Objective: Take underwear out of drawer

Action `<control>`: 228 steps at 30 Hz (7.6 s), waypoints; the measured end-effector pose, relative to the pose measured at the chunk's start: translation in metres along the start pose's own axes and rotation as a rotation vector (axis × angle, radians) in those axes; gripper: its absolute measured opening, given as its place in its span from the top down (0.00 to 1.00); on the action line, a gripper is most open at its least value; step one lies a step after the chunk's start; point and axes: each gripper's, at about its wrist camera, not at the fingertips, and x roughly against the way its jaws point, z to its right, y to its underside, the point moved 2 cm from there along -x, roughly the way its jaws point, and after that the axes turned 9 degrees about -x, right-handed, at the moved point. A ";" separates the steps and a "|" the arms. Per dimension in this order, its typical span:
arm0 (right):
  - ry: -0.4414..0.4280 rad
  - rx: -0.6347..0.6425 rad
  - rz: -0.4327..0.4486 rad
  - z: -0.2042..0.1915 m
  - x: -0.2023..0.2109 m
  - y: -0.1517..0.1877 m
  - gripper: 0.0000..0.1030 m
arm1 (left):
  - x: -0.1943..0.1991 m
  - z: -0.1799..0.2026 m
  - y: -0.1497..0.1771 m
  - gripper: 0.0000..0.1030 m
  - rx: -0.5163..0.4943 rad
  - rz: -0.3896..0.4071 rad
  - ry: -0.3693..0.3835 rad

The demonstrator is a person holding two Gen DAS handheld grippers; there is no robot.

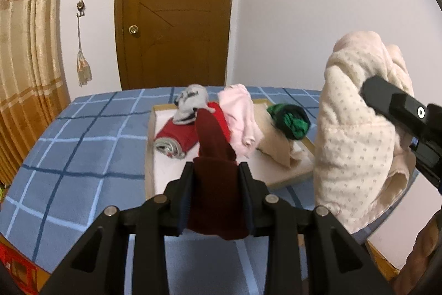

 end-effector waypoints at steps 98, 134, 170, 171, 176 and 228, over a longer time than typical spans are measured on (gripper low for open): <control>0.291 0.136 0.250 0.065 -0.135 -0.011 0.25 | -0.092 -0.039 -0.021 0.00 0.092 0.247 -0.317; 0.268 0.130 0.209 0.055 -0.023 0.042 0.25 | -0.026 -0.002 0.045 0.01 0.091 0.150 -0.241; 0.484 0.067 -0.319 0.164 0.157 0.156 0.47 | 0.028 0.217 0.165 0.01 -0.651 -0.247 0.413; 0.481 0.057 -0.322 0.166 0.161 0.157 0.47 | 0.027 0.227 0.170 0.01 -0.685 -0.272 0.441; 0.446 0.012 -0.308 0.166 0.177 0.153 0.47 | -0.003 0.273 0.195 0.04 -0.766 -0.455 0.533; 0.301 0.295 -0.761 0.193 0.095 0.158 0.47 | -0.037 0.206 0.228 0.65 -0.261 -0.809 0.644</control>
